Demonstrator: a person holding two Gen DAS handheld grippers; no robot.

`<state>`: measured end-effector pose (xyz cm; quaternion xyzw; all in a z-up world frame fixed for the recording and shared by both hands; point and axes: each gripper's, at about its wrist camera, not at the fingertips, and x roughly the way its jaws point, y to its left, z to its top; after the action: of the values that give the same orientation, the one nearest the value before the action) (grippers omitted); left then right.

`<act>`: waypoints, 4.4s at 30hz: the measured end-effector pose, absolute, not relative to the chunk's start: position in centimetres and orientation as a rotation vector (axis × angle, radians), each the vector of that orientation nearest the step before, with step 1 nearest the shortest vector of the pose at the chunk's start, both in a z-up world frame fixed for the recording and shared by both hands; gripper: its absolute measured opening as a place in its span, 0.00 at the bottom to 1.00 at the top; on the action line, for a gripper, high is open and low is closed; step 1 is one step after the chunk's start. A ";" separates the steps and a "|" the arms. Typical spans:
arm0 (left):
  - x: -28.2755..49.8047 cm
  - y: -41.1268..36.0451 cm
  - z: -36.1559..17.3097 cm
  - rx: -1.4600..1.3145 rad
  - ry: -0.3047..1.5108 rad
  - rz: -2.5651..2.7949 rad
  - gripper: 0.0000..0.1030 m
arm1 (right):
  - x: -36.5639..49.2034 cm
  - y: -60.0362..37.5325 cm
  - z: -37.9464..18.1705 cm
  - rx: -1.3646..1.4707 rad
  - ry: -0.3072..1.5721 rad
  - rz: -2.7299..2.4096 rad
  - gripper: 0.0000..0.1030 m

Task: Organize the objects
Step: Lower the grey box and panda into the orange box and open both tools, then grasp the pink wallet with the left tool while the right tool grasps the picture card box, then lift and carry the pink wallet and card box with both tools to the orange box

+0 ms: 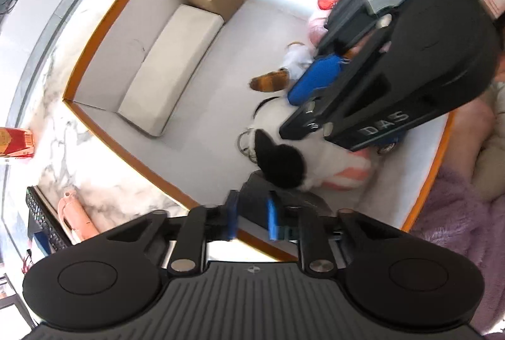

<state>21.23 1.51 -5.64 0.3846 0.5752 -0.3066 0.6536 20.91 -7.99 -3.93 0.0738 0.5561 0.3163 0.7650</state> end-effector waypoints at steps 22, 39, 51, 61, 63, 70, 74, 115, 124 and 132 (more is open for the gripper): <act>22.7 -0.1 -6.3 0.756 1.337 -0.808 0.55 | 20.6 -8.6 -4.9 0.239 1.222 0.680 0.36; 21.5 -0.3 -7.3 0.770 1.410 -0.871 0.61 | 20.8 -9.1 -5.5 0.291 1.286 0.692 0.39; 18.4 1.1 -1.4 0.643 1.183 -0.763 0.62 | 16.7 -10.7 -0.5 0.220 1.068 0.671 0.43; 16.0 -3.0 2.5 0.456 0.988 -0.735 0.62 | 12.6 -16.9 3.3 0.225 0.808 0.508 0.45; 15.7 -4.2 2.7 0.409 0.972 -0.758 0.62 | 12.0 -18.5 3.4 0.220 0.784 0.478 0.47; 14.9 -9.3 2.3 0.353 0.876 -0.784 0.62 | 11.3 -25.0 2.0 0.209 0.734 0.344 0.49; 16.6 -12.2 1.2 0.326 0.885 -0.773 0.62 | 12.1 -28.0 0.4 0.194 0.736 0.279 0.49; 38.8 -28.2 -13.9 -0.021 1.143 -0.236 0.94 | 28.4 -41.0 -10.4 0.337 0.800 -0.028 0.76; 38.0 -26.8 -13.6 0.061 1.163 -0.314 0.93 | 28.0 -40.2 -10.7 0.291 0.788 -0.006 0.78; 36.3 -23.6 -13.4 0.148 1.226 -0.413 0.92 | 26.9 -39.4 -10.0 0.316 0.868 0.052 0.64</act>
<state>36.34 -23.60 -13.42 0.0688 0.5706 -0.1921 0.7955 26.94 -39.41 -9.98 0.1522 0.4188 0.0251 0.8949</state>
